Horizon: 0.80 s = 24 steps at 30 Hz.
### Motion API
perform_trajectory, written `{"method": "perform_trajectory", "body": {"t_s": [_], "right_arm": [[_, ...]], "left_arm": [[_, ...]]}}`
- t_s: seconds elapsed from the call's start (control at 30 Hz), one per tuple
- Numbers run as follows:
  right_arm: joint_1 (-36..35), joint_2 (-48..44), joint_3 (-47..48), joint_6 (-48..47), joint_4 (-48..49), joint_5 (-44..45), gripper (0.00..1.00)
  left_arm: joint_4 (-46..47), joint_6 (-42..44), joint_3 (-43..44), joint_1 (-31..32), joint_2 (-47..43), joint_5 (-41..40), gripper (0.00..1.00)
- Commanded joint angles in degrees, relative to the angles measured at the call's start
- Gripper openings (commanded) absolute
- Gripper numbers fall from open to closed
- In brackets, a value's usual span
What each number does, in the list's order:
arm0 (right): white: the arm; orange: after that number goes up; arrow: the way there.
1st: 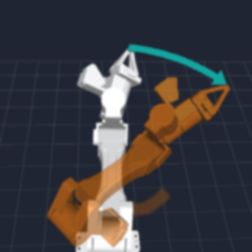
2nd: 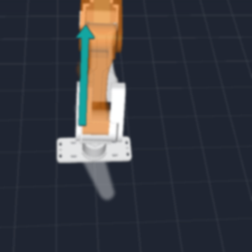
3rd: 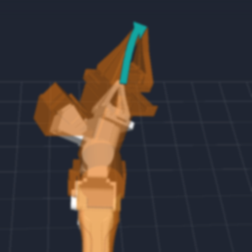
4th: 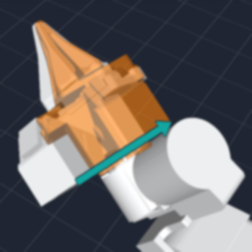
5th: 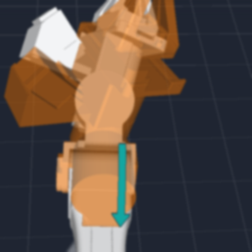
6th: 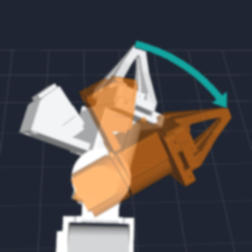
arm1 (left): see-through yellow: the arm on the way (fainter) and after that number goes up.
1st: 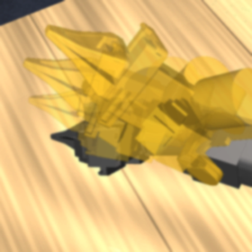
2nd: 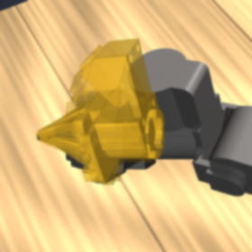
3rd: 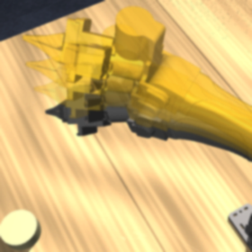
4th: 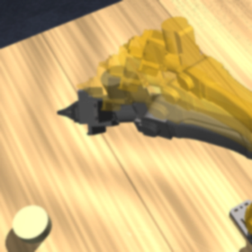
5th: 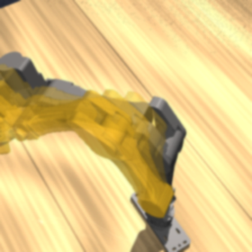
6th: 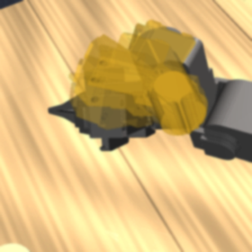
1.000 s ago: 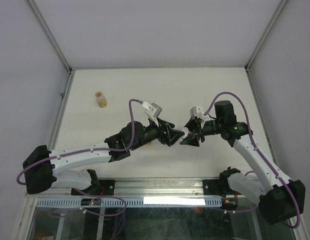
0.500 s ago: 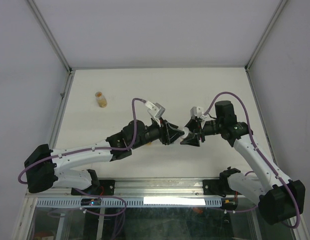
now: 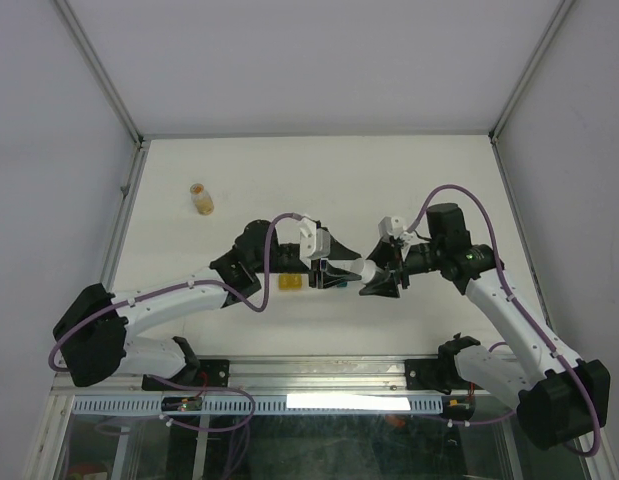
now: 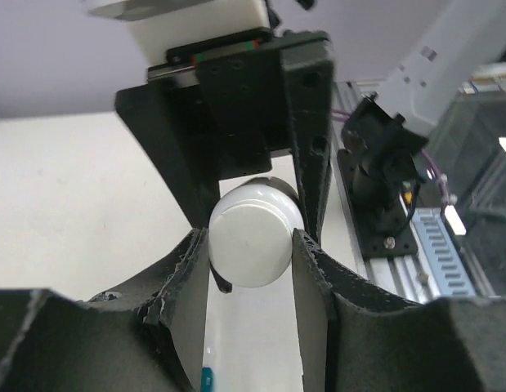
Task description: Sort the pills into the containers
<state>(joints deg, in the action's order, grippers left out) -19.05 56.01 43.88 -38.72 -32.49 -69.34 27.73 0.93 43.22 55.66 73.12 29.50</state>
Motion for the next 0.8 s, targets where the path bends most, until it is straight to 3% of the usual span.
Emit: {"method": "perform_trajectory", "body": {"t_s": [0.0, 0.1, 0.23, 0.37, 0.47, 0.57, 0.77], "right_arm": [[0.42, -0.46, 2.35, 0.25, 4.38, 0.89, 0.0], [0.42, -0.37, 2.35, 0.14, 4.28, 0.91, 0.0], [0.5, -0.15, 2.33, -0.12, 4.11, 1.05, 0.0], [0.5, 0.06, 2.34, -0.29, 3.93, 1.11, 0.0], [0.5, 0.15, 2.34, -0.42, 3.84, 1.04, 0.0], [0.49, 0.15, 2.31, -0.7, 3.7, 0.96, 0.0], [0.68, 0.23, 2.28, -0.97, 3.57, 0.52, 0.0]], "left_arm": [[0.58, 19.19, 1.54, -2.7, 2.68, 32.64, 0.15], [0.06, 19.72, 4.54, -4.9, 5.07, 34.3, 0.25], [5.4, 14.56, 4.85, -5.34, 6.04, 29.24, 0.61], [22.97, 5.55, -3.88, -5.46, 3.23, 20.03, 0.97], [27.4, 0.62, -8.21, -5.53, 0.37, 12.27, 0.99], [28.85, -10.19, -11.73, -5.55, -2.72, 1.18, 0.99], [38.71, -31.88, -21.3, -5.57, -7.28, -10.55, 0.97]]}}
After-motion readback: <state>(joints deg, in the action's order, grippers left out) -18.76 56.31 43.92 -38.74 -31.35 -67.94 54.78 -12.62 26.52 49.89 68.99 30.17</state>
